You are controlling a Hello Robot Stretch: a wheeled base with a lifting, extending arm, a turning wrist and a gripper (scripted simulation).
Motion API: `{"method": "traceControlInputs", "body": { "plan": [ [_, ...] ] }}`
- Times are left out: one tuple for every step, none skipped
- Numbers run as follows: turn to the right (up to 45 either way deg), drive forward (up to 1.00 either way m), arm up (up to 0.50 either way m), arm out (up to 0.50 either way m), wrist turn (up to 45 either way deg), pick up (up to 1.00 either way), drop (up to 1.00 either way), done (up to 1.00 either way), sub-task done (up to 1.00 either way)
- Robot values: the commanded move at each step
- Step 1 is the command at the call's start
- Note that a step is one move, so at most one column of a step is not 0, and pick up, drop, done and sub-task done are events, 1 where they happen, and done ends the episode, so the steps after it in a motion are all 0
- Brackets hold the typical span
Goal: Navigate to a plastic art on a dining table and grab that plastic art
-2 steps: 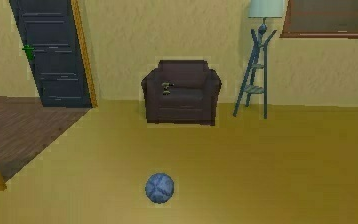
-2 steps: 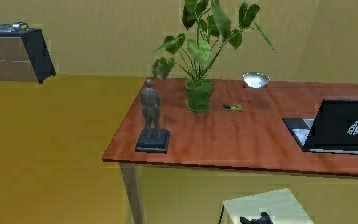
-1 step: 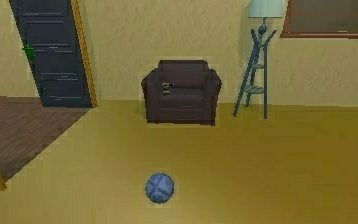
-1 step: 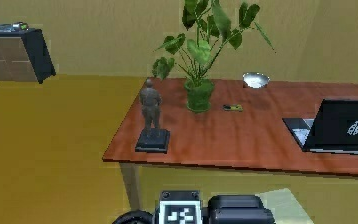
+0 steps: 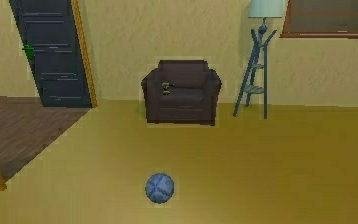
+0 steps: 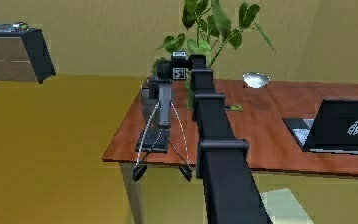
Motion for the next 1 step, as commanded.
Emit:
{"method": "traceControlInputs", "body": {
  "plan": [
    [0.0,0.0,0.0,0.0,45.0,0.0,0.0,0.0,0.0]
  ]
}}
